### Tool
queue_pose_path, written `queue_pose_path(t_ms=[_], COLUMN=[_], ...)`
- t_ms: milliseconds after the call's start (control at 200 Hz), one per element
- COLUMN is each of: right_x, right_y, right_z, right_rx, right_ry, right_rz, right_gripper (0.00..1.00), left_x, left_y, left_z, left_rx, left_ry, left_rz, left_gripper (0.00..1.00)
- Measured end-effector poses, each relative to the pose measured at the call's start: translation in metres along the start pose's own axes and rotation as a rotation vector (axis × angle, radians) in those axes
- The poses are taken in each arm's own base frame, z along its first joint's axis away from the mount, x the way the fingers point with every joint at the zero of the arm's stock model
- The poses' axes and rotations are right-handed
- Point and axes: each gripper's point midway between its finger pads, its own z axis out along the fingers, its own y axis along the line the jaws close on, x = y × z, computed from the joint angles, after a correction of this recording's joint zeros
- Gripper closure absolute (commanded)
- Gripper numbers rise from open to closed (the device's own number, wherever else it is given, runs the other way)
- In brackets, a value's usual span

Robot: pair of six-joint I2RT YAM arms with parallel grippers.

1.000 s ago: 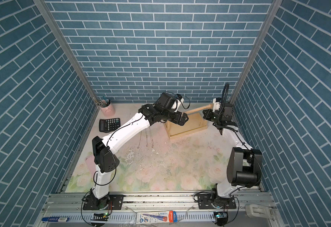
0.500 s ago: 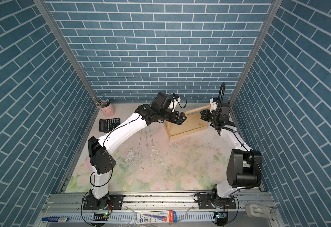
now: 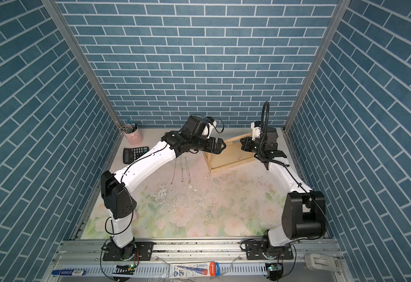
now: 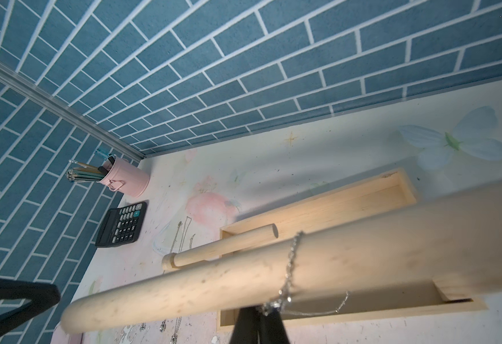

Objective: Take the necklace off the jewelry display stand
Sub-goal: Take off the necklace from the stand.

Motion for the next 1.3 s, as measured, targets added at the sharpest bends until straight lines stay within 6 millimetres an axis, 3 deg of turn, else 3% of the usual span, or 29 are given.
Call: queue_pose_path(t_ms=[445, 695, 940, 1300], right_x=[0.022, 0.025, 0.027, -0.012], right_y=[0.049, 0.054, 0.048, 0.062], right_z=[0.009, 0.004, -0.006, -0.025], right_rx=[-0.073, -0.064, -0.007, 0.025], right_ry=[0.056, 0.062, 0.082, 0.006], right_rz=[-0.073, -0.099, -0.125, -0.197], right_gripper=[1.00, 1.00, 0.82, 0.64], left_x=[-0.001, 0.000, -0.001, -0.006], left_y=[0.007, 0.009, 0.013, 0.018], left_z=[-0.012, -0.010, -0.015, -0.030], left_rx=[-0.005, -0.005, -0.006, -0.005], left_ry=[-0.026, -0.026, -0.034, -0.062], left_rz=[-0.026, -0.038, -0.057, -0.076], left_gripper=[0.01, 0.01, 0.01, 0.01])
